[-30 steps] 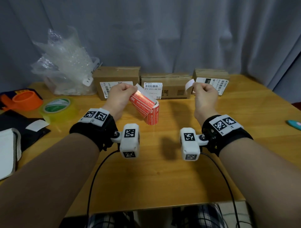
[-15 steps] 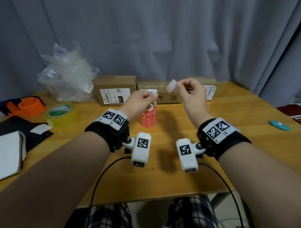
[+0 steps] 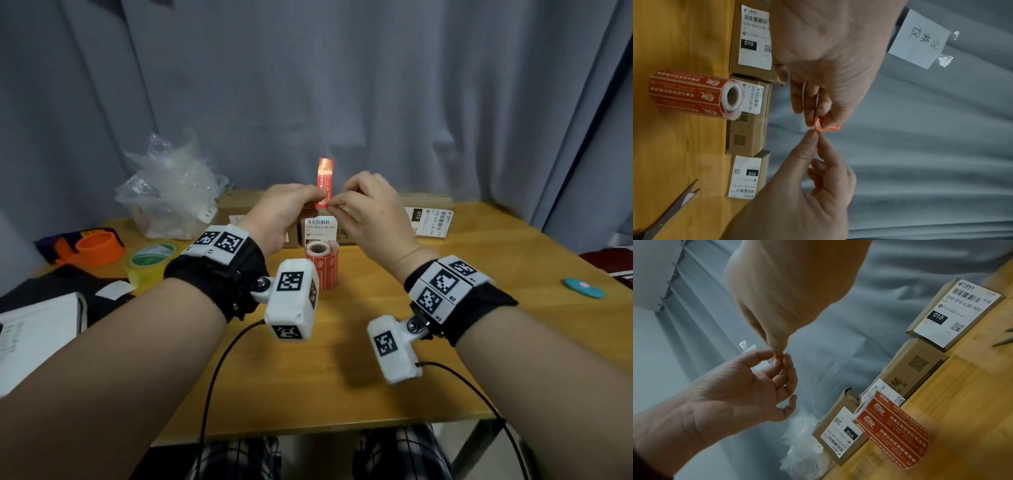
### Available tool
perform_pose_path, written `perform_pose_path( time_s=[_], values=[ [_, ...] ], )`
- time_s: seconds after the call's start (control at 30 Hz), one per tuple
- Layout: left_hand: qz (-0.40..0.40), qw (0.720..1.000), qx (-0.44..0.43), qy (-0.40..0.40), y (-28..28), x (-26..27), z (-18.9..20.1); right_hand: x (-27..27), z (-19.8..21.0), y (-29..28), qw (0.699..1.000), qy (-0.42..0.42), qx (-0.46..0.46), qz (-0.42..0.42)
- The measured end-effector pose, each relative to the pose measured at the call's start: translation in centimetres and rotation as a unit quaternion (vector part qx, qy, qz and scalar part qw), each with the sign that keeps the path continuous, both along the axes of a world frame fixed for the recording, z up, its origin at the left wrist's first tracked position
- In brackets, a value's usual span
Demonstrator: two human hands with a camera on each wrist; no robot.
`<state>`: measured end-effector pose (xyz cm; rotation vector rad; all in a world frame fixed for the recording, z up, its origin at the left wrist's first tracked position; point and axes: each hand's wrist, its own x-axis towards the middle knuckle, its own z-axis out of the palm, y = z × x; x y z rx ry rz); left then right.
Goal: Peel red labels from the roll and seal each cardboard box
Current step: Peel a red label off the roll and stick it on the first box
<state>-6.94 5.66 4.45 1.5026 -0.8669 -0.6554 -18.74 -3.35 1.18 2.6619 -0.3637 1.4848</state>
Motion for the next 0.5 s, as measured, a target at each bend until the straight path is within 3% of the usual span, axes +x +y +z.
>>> perform_pose_path(
  time_s=[0.13,0.23,0.5],
  values=[
    [0.017,0.997,-0.031,-0.070,0.0,1.2,-0.6,0.4,0.3,-0.2,0.998,0.025,0.051,-0.001],
    [0.017,0.993,-0.032,-0.111,0.0,2.5,-0.9,1.0,1.0,-0.4,0.987,0.024,0.156,0.013],
    [0.003,0.980,-0.033,-0.198,-1.6,7.0,-1.3,6.5,2.6,-3.1,0.917,0.042,0.397,0.026]
  ],
)
